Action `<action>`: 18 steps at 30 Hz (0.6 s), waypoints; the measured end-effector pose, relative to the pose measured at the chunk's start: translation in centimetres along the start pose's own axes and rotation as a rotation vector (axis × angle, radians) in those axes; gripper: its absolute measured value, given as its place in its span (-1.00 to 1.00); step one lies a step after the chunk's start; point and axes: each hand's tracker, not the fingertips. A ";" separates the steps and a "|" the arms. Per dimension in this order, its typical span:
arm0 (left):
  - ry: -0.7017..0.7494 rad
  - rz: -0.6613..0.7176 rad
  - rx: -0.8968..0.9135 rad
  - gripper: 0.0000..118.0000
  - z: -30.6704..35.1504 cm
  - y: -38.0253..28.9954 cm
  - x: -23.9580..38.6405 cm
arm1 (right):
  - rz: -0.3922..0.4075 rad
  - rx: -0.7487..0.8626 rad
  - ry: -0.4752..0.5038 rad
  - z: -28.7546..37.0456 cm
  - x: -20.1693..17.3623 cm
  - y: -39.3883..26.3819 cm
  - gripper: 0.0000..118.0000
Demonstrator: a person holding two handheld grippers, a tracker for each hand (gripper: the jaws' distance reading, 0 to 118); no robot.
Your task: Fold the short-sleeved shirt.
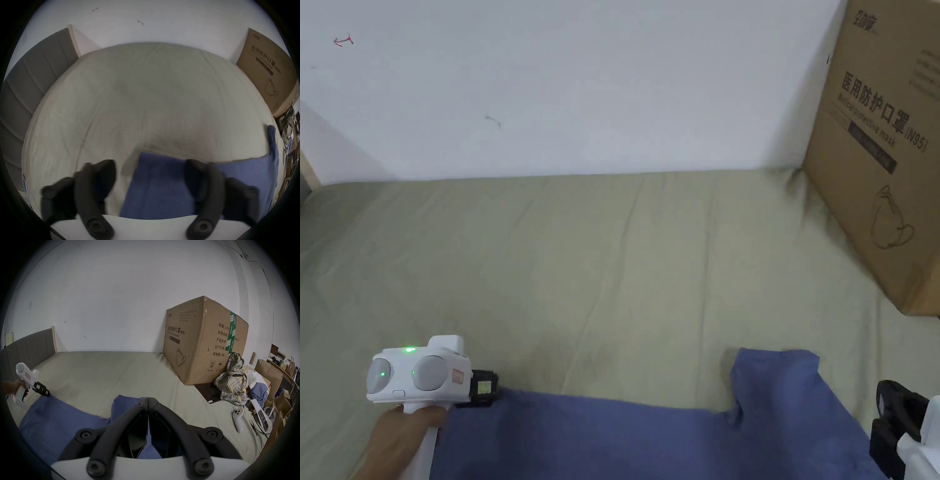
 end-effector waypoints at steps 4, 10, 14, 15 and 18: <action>0.009 -0.038 0.011 -0.62 0.0 -0.5 1.3 | -0.003 -0.052 -0.001 -1.2 0.9 -0.8 -0.99; -0.001 -0.073 0.103 -1.00 2.8 -1.0 2.4 | -0.090 -0.240 0.003 -6.0 3.4 -1.7 0.75; -0.079 -0.047 0.154 -1.00 6.3 -1.5 1.8 | -0.074 -0.408 0.002 -11.2 4.5 -3.4 0.96; -0.092 -0.052 0.165 -1.00 7.0 -1.7 1.8 | -0.037 -0.429 0.007 -12.4 4.5 -3.9 0.96; -0.097 -0.050 0.194 -1.00 8.9 -2.1 1.6 | 0.007 -0.553 -0.002 -15.9 4.4 -5.6 0.83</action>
